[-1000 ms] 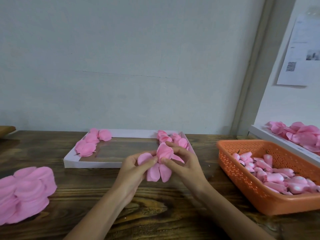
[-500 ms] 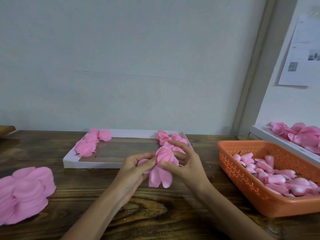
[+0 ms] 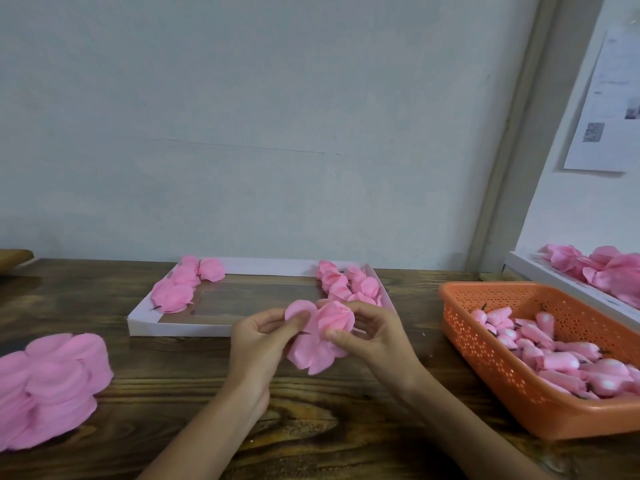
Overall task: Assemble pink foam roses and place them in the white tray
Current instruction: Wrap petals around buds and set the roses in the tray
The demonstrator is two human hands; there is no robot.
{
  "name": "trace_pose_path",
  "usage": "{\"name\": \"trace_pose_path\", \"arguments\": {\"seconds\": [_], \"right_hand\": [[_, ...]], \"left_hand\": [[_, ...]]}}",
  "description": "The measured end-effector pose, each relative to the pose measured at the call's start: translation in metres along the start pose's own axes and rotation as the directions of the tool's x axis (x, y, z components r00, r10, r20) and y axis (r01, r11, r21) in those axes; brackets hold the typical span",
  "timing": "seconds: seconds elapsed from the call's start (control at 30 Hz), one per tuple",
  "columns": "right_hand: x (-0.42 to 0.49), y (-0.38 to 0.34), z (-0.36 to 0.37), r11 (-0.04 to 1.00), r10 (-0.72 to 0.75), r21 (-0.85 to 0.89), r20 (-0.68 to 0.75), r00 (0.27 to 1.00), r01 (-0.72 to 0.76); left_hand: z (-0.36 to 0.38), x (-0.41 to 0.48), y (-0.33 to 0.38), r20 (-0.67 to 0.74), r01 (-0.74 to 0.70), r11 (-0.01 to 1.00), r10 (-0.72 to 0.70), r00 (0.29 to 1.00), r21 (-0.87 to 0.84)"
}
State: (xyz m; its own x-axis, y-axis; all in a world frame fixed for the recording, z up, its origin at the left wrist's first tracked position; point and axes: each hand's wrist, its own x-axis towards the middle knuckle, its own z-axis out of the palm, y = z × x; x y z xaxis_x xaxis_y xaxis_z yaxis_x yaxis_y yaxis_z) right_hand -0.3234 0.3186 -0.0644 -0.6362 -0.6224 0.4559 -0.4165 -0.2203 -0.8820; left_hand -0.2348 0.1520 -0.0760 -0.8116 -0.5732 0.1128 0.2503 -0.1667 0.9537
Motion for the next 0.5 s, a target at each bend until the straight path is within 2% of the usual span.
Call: {"name": "trace_pose_path", "arguments": {"seconds": [0.1,0.2,0.5], "right_hand": [[-0.0013,-0.0009,0.0006,0.999,-0.008,-0.041,0.047,0.999,0.009],[-0.0023,-0.0031,0.0035,0.999,-0.012,-0.05,0.033,0.999,0.014],[-0.0028,-0.0016,0.0033,0.999,0.007,-0.047,-0.008,1.0,-0.007]], "left_hand": [[0.0031,-0.0041,-0.0002,-0.004,-0.112,0.993,0.112,0.994,0.029],[0.0058,-0.007,-0.0003,0.006,-0.2,0.978,0.2,0.98,0.055],[0.0075,-0.0106,0.0026,0.105,-0.28,0.96,0.276,0.955,0.025]]}}
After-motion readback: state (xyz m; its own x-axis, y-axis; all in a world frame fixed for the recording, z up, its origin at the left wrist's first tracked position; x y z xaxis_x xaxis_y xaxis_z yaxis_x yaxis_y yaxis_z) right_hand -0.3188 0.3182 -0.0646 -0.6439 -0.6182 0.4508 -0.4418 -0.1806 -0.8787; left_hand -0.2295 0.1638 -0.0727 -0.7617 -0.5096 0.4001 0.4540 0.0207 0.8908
